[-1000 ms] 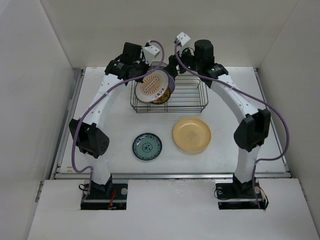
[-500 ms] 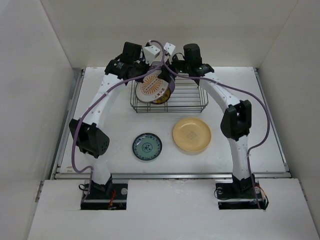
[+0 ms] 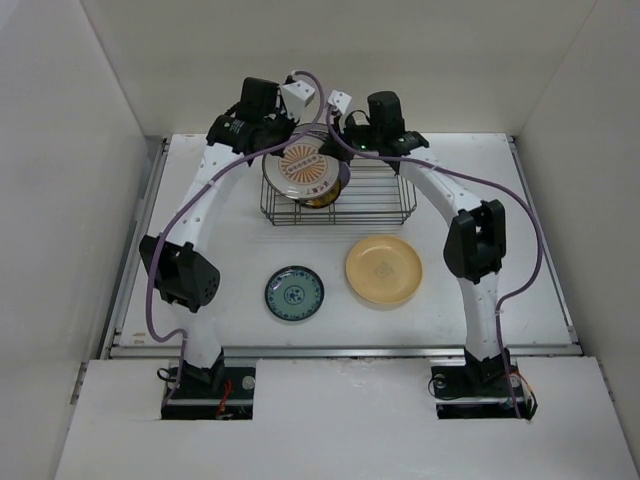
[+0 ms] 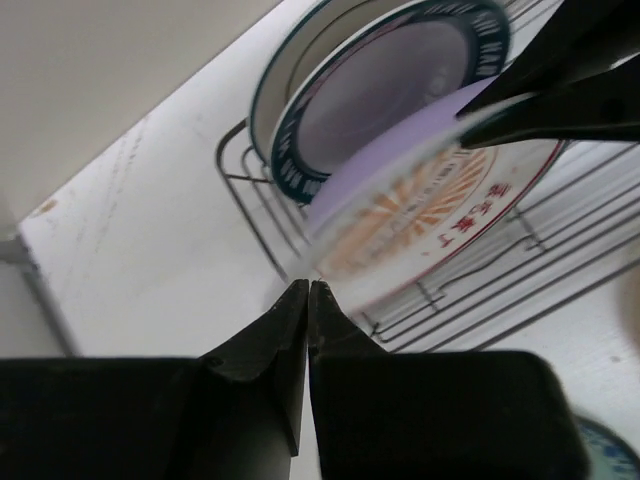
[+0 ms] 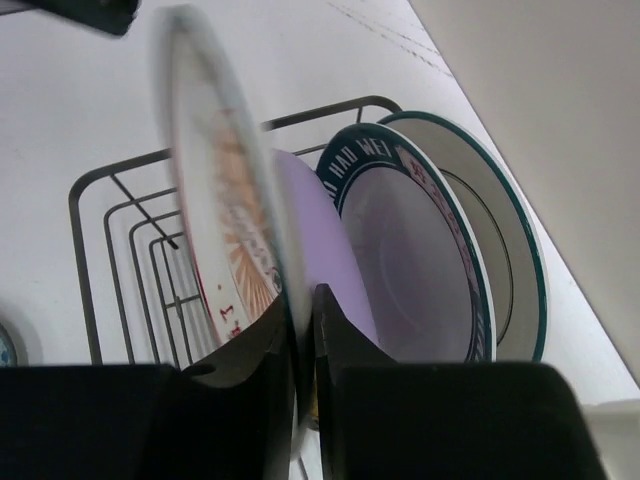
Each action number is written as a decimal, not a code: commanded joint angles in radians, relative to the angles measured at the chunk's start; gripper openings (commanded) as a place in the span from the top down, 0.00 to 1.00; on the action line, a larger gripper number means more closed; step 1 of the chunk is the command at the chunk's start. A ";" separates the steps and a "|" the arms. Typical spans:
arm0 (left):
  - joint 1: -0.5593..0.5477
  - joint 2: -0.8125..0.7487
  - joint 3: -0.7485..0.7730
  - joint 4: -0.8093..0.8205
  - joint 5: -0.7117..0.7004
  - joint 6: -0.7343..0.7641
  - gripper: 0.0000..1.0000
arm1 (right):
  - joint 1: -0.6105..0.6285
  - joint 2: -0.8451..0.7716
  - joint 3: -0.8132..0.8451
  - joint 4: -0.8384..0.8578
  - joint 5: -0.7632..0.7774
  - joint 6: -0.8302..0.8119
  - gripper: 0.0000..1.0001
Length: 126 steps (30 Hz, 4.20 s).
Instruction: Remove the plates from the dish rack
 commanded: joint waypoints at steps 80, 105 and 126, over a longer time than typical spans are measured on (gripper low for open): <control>0.079 -0.282 -0.236 -0.271 0.175 -0.052 0.18 | -0.669 -1.126 -1.752 0.234 0.903 1.779 0.52; -0.095 -0.130 -0.096 -0.334 -0.084 0.257 0.18 | -0.640 -1.584 -1.405 0.041 0.701 1.339 0.00; -0.046 0.296 0.059 0.128 0.149 0.277 0.28 | -0.520 -1.423 -1.037 0.001 0.510 0.947 0.00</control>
